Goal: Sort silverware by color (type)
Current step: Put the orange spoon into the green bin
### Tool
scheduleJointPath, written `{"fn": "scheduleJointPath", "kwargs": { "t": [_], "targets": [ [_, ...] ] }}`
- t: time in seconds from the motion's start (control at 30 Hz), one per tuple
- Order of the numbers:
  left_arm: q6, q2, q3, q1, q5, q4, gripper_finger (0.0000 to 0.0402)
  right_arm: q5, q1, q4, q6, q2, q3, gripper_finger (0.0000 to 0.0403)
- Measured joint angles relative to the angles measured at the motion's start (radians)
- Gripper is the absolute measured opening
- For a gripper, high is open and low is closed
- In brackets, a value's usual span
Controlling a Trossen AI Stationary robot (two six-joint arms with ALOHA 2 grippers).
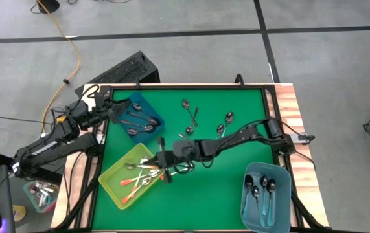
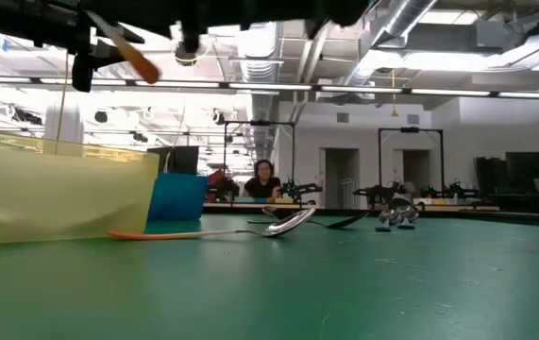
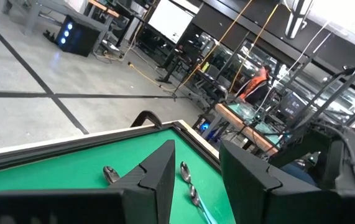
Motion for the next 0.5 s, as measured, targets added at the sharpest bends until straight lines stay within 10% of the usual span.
{"fn": "scheduleJointPath", "kwargs": {
  "t": [0.5],
  "targets": [
    [-0.016,0.0,0.0,0.0,0.002,0.003,0.011,-0.217,-0.005,0.125,0.098,0.252,0.23,0.0002]
  ]
}}
